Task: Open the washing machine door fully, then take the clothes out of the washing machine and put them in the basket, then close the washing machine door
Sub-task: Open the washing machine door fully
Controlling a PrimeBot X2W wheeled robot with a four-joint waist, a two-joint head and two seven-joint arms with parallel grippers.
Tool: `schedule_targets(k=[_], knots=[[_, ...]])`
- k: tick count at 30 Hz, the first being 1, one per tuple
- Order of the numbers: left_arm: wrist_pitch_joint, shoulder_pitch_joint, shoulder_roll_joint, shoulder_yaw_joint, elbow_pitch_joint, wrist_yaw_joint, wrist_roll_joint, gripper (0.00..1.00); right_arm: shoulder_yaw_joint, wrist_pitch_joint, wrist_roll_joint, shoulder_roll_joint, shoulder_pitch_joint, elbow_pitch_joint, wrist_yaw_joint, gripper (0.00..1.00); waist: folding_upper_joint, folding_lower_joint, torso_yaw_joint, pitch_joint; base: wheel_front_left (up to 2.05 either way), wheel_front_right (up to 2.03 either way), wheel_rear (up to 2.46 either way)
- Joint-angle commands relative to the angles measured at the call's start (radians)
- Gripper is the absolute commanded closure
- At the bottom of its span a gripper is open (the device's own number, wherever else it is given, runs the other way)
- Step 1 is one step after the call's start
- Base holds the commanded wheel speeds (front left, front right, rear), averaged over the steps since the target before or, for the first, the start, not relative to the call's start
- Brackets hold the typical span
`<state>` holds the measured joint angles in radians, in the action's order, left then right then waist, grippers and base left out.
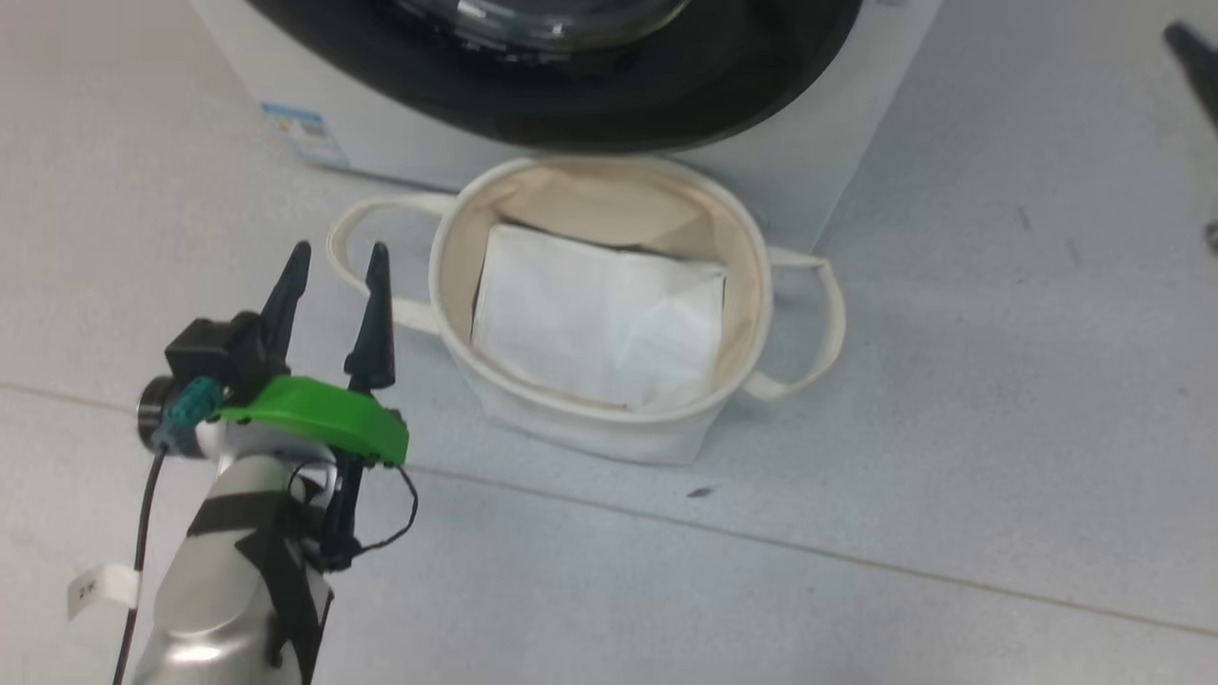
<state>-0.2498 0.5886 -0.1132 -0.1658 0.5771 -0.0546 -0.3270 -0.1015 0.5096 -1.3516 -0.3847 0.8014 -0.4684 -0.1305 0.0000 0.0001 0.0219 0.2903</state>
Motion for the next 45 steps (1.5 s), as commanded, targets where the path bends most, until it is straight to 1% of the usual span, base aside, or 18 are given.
schedule_targets(k=[1,2,6,9,13,16,22,26,31,35,40,45], knots=[[-0.012,0.048,-0.011,0.034,-0.037,-0.009,0.015,0.0,-0.005,0.063,-0.039,-0.038,0.101,-0.012,0.0,1.0,0.0,-0.0001,0.036,0.062,0.0,0.0,0.0],[-0.012,0.048,-0.011,0.034,-0.037,-0.009,0.015,0.0,-0.005,0.063,-0.039,-0.038,0.101,-0.012,0.0,1.0,0.0,-0.0001,0.036,0.062,0.0,0.0,0.0],[-0.012,0.066,0.008,0.036,-0.042,-0.014,0.021,0.0,-0.008,0.15,-0.079,-0.054,0.243,-0.098,0.0,1.0,0.0,-0.0001,0.066,0.116,0.0,0.0,0.0],[-0.012,0.074,0.021,0.04,-0.046,-0.017,0.028,0.0,0.01,0.229,-0.106,-0.036,0.332,-0.16,0.0,1.0,0.0,-0.0001,0.084,0.151,0.0,0.0,0.0],[-0.012,0.083,0.039,0.034,-0.04,-0.024,0.035,0.0,0.05,0.284,-0.093,-0.016,0.42,-0.216,0.0,1.0,0.0,-0.0001,0.108,0.181,0.0,0.0,0.0],[-0.012,0.092,0.05,0.03,-0.043,-0.028,0.038,0.0,0.062,0.302,-0.089,-0.004,0.472,-0.24,0.0,1.0,0.0,-0.0001,0.125,0.198,0.0,0.0,0.0],[-0.012,0.101,0.061,0.022,-0.051,-0.029,0.042,0.0,0.065,0.273,-0.074,0.02,0.552,-0.271,0.0,1.0,0.0,-0.0001,0.147,0.217,0.0,0.0,0.0],[-0.012,0.103,0.062,0.005,-0.057,-0.03,0.027,0.0,0.084,0.267,-0.056,0.033,0.566,-0.281,0.0,1.0,0.0,-0.0001,0.152,0.224,0.0,0.0,0.0],[-0.012,0.105,0.063,-0.015,-0.063,-0.018,0.005,0.0,0.096,0.245,-0.045,0.051,0.571,-0.283,0.0,1.0,0.0,-0.0001,0.155,0.225,0.0,0.0,0.0],[-0.012,0.103,0.063,-0.023,-0.065,-0.012,-0.004,0.0,0.107,0.279,-0.064,0.068,0.554,-0.27,0.0,1.0,0.0,-0.0001,0.158,0.218,0.0,0.0,0.0],[-0.012,0.089,0.063,-0.024,-0.056,-0.009,-0.006,0.0,0.129,0.341,-0.089,0.081,0.494,-0.219,0.0,1.0,0.0,-0.0001,0.156,0.184,0.0,0.0,0.0],[-0.012,0.072,0.063,-0.017,-0.042,-0.011,0.004,0.0,0.146,0.361,-0.101,0.1,0.421,-0.16,0.0,1.0,0.0,-0.0001,0.147,0.145,0.0,0.0,0.0]])
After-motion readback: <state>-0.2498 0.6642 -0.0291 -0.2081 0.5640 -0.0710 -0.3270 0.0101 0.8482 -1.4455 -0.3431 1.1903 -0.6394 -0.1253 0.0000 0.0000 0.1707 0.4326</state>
